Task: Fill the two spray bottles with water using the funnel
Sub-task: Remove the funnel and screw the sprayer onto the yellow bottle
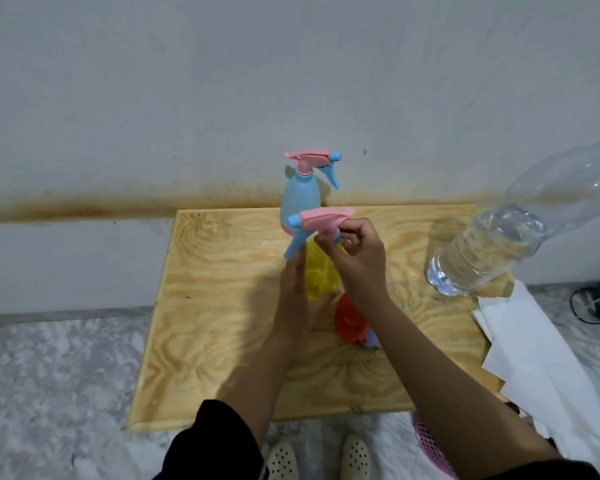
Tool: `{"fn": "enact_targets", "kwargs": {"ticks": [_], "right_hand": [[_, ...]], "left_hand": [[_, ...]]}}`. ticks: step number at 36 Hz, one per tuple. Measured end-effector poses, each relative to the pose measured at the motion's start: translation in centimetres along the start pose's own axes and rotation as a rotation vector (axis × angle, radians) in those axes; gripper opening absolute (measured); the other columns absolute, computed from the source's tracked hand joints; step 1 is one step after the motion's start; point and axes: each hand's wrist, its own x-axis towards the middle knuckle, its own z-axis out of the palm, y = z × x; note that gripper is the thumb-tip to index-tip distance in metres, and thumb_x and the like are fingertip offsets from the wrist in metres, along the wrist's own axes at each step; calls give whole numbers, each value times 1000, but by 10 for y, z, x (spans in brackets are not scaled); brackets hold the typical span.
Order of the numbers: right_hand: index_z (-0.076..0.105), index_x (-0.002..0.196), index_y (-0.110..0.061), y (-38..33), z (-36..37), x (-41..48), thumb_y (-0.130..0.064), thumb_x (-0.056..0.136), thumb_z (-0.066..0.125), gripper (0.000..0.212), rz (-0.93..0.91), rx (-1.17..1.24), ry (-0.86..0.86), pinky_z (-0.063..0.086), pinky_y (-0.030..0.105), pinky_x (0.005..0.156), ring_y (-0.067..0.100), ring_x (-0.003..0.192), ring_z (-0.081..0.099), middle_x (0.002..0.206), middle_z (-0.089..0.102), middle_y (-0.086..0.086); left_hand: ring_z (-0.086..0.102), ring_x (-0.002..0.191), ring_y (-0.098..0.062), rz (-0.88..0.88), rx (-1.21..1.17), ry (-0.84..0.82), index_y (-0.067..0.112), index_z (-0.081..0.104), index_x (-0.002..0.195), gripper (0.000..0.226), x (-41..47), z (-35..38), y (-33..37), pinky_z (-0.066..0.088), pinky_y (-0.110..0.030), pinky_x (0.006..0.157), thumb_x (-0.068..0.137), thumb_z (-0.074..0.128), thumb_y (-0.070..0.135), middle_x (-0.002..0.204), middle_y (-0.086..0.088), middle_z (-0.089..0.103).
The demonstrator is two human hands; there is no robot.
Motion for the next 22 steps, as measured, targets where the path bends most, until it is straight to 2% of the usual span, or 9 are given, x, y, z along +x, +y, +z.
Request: {"fn": "enact_targets", "kwargs": {"ticks": [3,6,9,10,12,14,17,19,22], "right_hand": [[54,93,-10,-5,-1,4,-13,72,80,34,34,16,49,54,24,77,7,87,63,90,62,-5],[53,96,-18,-11,-4,8,-14,71,80,36,58,58,28,55,34,82,21,93,63,96,62,6],[58,100,-12,-22,-6,14,-12,77,76,29,68,120,-19,51,25,75,9,82,60,89,60,0],[59,100,-8,-27,-7,16,-12,81,73,24,68,136,-27,47,20,69,3,75,55,83,58,-5],[60,97,-6,-35,-10,22,-13,87,66,13,60,138,-53,39,16,62,-1,64,47,74,51,-11],[60,96,-6,-43,-12,24,-13,92,59,8,47,158,-76,38,17,63,0,65,45,73,51,-10],[60,106,-5,-60,-12,22,-14,96,52,16,71,257,-120,48,23,73,9,82,60,89,64,2],[62,105,-10,-68,-13,22,-13,96,50,15,90,315,-152,51,25,77,13,90,63,95,68,2],[63,100,-13,-76,-14,22,-14,93,54,12,90,381,-172,50,26,79,14,91,62,94,68,2]], "left_hand": [[40,126,-23,80,40,-63,33,-2,147,104,5,-6,1,35,-34,102,72,69,47,145,-16,39],[30,129,-15,170,37,-109,34,-4,146,102,6,-15,11,23,-23,104,73,65,54,151,-8,28],[24,128,1,210,8,-160,50,-13,142,99,5,-27,24,22,-17,102,73,57,66,148,21,12],[22,125,5,226,9,-179,53,-14,141,96,5,-30,29,22,-15,100,74,53,69,147,25,10],[21,124,6,249,21,-213,47,-10,143,92,5,-38,37,22,-19,100,76,48,73,146,24,15],[20,128,7,267,17,-237,42,-6,146,90,7,-44,45,22,-21,102,79,48,70,146,30,14],[21,126,16,228,-35,-266,47,-3,144,89,11,-54,57,22,-13,103,83,62,53,138,39,13],[16,123,27,187,-87,-294,46,-4,141,92,12,-60,62,21,0,98,84,68,37,136,36,13],[13,123,29,173,-102,-309,49,-4,139,92,12,-68,68,18,4,98,82,67,39,137,32,14]]}}
